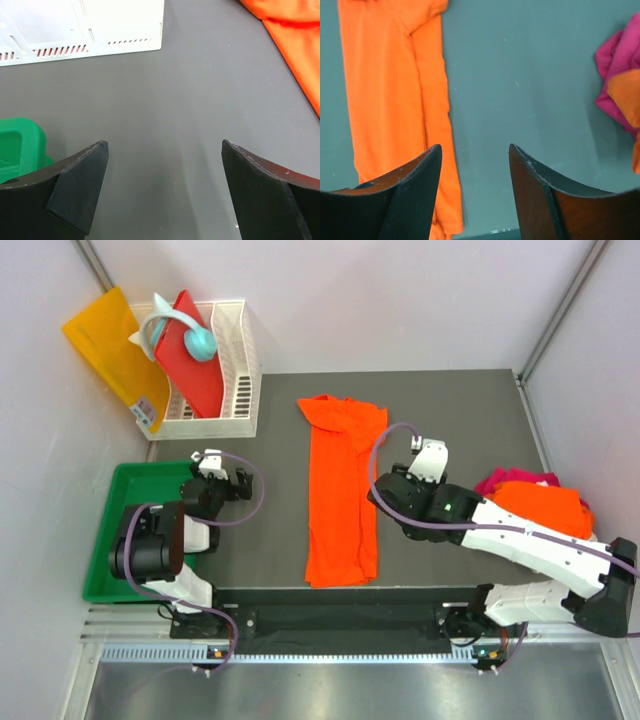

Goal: Fold and stack the t-shirts
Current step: Grab the bottom of the folded rectangular tshirt with both arms

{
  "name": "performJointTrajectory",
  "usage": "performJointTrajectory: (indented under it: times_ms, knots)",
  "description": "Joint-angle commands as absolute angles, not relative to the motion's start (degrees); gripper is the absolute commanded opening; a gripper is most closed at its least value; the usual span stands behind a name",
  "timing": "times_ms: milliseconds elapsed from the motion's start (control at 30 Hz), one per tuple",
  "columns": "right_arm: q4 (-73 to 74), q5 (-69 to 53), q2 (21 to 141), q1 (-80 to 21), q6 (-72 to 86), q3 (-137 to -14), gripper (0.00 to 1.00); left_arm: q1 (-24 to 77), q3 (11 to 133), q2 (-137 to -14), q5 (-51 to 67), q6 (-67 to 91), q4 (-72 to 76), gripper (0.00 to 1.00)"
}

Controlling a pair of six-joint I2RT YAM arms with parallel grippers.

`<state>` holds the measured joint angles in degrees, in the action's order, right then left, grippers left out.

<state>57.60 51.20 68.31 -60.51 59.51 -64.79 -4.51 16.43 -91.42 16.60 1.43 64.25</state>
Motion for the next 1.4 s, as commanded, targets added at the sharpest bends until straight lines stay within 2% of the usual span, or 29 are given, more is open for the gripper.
performJointTrajectory:
  times_ms: [0,167,333,500,733,1000,1367]
  knots:
    - [47.41,53.87,67.33,-59.68,51.27,-62.06,0.57,-4.57,16.00,-91.58,16.26,1.58,69.35,0.99]
    - [35.88,54.05,65.31,-57.49,40.90,-56.53,0.57,-4.57,16.00,-91.50,16.26,1.58,69.26,0.99]
    - [19.65,49.23,60.92,-52.22,34.11,-49.14,0.58,-4.57,15.91,-91.58,16.26,1.58,69.35,0.99]
    - [10.29,42.81,60.11,-47.64,30.68,-42.81,0.58,-4.66,16.00,-91.58,16.26,1.58,69.35,0.99]
    - [13.88,41.22,68.72,-47.37,29.44,-47.98,0.56,-4.57,15.91,-91.58,16.17,1.58,69.35,0.99]
    - [13.36,38.94,67.50,-47.37,28.56,-48.43,0.56,-4.57,16.00,-91.49,16.26,1.58,69.35,0.99]
    - [20.30,40.95,67.41,-46.15,22.16,-50.53,0.57,-3.87,17.23,-91.84,14.59,1.32,67.24,0.99]
